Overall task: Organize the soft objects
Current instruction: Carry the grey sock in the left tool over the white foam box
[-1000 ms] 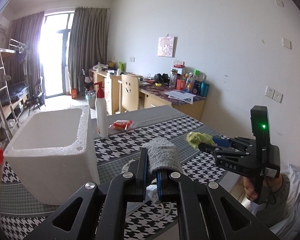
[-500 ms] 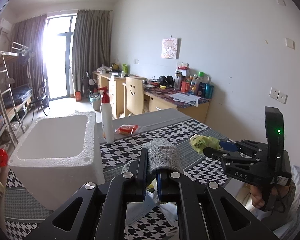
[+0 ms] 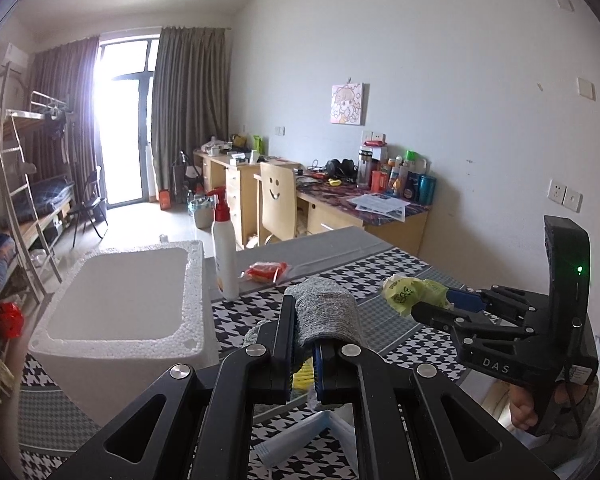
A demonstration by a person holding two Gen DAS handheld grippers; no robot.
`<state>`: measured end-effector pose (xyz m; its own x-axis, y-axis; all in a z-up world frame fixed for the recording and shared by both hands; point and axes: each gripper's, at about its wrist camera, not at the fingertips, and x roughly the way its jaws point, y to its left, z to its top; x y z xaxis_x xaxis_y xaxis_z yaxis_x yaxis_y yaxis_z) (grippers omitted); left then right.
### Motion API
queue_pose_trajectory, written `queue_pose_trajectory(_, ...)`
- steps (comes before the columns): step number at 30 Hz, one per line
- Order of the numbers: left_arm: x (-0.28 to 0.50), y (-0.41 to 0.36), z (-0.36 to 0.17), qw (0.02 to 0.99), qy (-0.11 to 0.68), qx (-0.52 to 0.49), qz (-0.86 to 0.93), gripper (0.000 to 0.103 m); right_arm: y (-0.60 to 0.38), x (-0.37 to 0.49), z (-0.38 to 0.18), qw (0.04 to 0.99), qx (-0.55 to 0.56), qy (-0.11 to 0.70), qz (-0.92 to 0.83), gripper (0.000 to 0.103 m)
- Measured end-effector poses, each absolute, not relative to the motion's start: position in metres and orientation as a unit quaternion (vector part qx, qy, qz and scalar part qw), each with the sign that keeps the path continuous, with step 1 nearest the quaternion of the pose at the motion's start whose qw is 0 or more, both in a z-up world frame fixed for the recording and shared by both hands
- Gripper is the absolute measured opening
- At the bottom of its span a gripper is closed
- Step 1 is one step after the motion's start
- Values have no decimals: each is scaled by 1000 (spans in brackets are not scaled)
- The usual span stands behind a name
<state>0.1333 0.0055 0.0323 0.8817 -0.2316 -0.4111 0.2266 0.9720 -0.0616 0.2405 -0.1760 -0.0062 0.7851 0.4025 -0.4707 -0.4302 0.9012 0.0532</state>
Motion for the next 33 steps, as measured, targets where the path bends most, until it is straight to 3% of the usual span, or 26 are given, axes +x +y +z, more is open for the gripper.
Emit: queue_pose_trajectory(33, 145, 23, 63, 981, 174, -3, -89, 8, -143, 246, 30, 943, -24, 204, 261, 44)
